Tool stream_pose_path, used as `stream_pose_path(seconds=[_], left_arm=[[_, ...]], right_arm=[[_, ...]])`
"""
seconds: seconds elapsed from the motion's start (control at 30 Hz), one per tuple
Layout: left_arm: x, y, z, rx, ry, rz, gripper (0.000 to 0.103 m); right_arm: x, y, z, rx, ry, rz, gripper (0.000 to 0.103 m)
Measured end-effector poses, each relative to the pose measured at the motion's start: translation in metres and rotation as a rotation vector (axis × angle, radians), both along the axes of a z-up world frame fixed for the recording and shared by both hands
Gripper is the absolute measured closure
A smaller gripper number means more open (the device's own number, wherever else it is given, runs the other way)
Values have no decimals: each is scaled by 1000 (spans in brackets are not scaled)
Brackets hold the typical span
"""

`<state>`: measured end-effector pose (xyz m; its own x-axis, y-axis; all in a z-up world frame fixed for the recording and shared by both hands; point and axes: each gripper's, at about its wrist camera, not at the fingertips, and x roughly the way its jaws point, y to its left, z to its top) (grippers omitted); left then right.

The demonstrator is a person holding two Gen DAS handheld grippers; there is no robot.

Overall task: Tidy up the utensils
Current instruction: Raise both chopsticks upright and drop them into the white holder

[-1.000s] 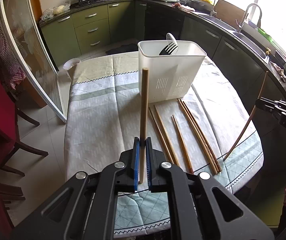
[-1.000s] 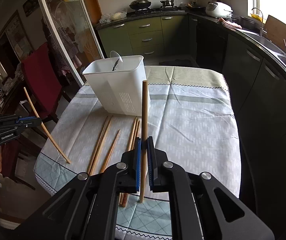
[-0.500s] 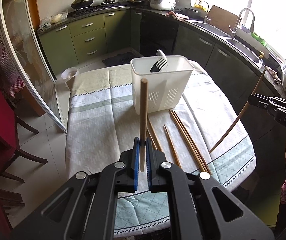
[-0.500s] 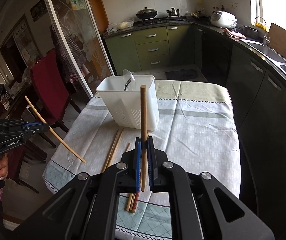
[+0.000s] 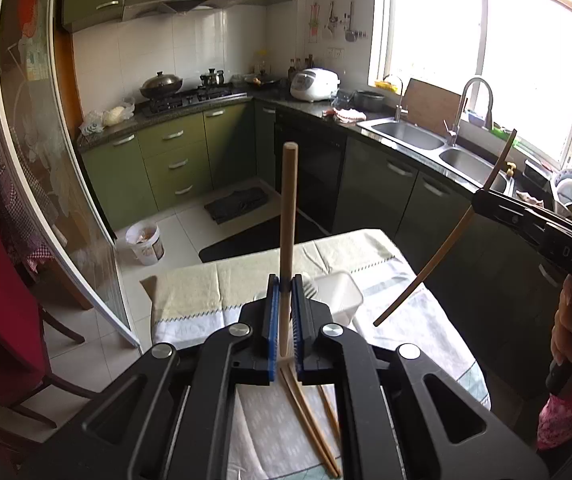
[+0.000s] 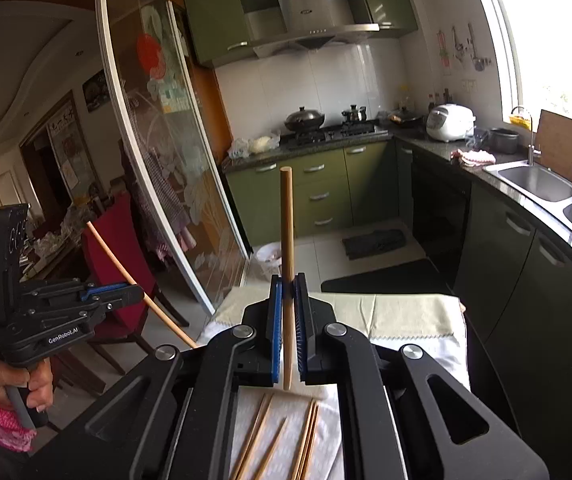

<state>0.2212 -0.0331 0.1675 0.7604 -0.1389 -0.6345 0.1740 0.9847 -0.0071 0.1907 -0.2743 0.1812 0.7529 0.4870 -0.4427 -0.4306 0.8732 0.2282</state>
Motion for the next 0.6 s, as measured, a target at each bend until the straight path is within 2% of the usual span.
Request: stream_pose_path(seconds=[0.1,0.23,0.4,0.6], left_arm=[[19,-10,1,20,-57,2,97],[48,-17,-16,15,-66,4,97],[79,-22,-60,26,35,14,97],[92,-16,-101,42,169,37,97]], right_arm=[[20,7,9,0,-41,-33,96],[51,23,-6,-27,-33,-44,96],[85,46,-52,-93,58,-25,96],[105,66,-99,-176,139,-7,96]])
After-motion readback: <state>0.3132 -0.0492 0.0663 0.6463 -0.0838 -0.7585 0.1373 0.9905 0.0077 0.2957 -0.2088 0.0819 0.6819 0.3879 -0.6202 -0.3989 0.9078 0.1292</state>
